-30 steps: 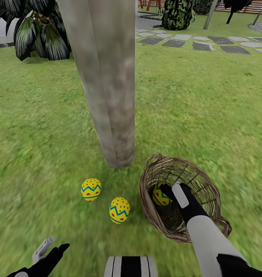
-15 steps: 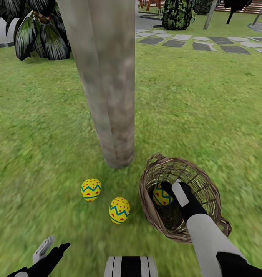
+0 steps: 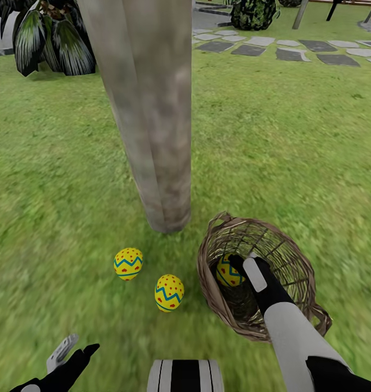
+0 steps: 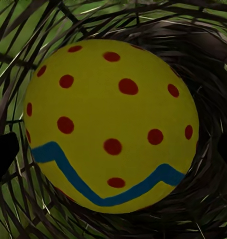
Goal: Take the three Easter eggs out of the wicker basket on the lawn in the garden, then place them on the lawn next to a single tree (choose any tree) so that all three eggs are next to the same tree and none are left in the basket.
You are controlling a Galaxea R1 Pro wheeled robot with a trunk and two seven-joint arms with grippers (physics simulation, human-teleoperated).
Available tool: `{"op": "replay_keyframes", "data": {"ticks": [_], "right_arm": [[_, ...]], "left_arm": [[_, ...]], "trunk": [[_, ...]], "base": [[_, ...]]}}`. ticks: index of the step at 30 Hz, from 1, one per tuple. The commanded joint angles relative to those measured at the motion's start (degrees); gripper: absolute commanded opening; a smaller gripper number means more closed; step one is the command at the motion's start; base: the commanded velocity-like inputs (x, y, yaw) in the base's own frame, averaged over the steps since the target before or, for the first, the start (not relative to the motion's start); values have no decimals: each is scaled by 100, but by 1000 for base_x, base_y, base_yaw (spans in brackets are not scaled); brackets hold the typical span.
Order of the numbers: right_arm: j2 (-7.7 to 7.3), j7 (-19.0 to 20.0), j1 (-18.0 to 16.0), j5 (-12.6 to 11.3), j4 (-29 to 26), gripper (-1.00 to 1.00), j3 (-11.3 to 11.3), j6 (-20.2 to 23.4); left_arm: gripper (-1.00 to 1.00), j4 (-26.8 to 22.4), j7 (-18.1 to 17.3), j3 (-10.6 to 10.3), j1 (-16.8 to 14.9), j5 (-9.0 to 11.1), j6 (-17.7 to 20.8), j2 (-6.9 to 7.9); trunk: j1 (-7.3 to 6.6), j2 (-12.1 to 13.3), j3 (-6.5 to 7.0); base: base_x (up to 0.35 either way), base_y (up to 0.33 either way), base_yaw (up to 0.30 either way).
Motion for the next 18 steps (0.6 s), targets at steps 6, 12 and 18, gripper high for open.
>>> {"op": "replay_keyframes", "data": {"ticks": [6,12,18], "right_arm": [[5,-27,-4,-39,-11,100,2,-20],[5,-25,-59,-38,-2,100,11,-59],[4,-25,-73,-37,47,100,14,-195]], "left_arm": [[100,-8,51,2,-2,78,27,0],[100,-8,51,2,-2,76,27,0],[100,-8,51,-5,-2,49,27,0]], "trunk": [[-1,-2,-4],[4,-4,-48],[17,-11,-159]], "base": [[0,0,0],[0,0,0],[0,0,0]]}}
